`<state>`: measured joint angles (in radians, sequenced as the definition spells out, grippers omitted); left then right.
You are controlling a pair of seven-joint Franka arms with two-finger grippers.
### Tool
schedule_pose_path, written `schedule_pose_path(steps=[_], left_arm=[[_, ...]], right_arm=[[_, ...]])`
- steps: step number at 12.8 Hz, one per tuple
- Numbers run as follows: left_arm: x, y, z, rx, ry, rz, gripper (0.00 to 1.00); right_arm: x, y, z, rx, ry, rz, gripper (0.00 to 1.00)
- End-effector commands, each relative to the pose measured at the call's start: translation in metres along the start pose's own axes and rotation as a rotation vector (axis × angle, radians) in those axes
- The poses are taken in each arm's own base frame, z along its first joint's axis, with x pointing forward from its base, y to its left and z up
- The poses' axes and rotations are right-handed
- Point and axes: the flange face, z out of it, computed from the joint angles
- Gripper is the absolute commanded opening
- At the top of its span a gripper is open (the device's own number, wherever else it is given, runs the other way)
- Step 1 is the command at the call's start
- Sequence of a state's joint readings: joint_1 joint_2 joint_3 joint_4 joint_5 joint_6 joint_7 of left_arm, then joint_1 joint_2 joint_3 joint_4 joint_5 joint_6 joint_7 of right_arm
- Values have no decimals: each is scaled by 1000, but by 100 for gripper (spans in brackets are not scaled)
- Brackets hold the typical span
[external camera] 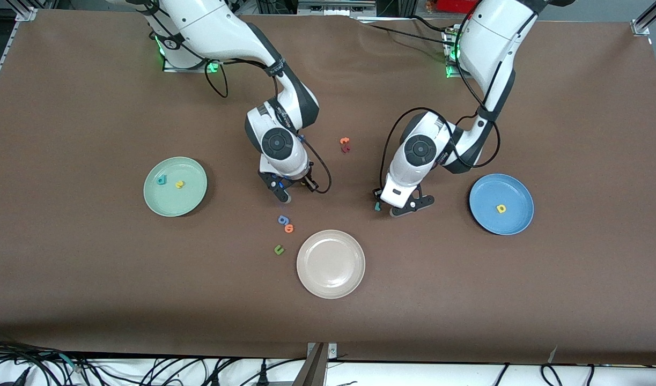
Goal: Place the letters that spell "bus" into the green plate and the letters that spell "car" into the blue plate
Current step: 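Carry the yellow u to the green plate while the left gripper grasps cyan c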
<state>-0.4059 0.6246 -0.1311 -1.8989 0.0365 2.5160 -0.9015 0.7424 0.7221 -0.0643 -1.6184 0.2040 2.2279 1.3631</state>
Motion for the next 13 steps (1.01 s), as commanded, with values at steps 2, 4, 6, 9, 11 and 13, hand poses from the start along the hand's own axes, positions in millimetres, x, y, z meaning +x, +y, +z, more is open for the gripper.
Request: schedule_pose_path(steps=[2,4,6,9,11,13], left_arm=[[1,6,4,1,10,21,33],[1,6,4,2,10,57,31],[3,5,3,1,12,102,26],[27,-13,-9,11,39,280,23],[55,-36,-28,22,62,397,24],[72,-56,-43,23,73,525,24]], right_arm=[[36,3,-52,-154,36,-198,7],[79,29,-77,-253,9,-334,7],[131,57,-81,-319,-44,-446,7],[210,108,-81,-376,-126,-581,8],[254,140,-69,-296,-243,-604,8],[281,163,-52,-255,-306,-633,9]])
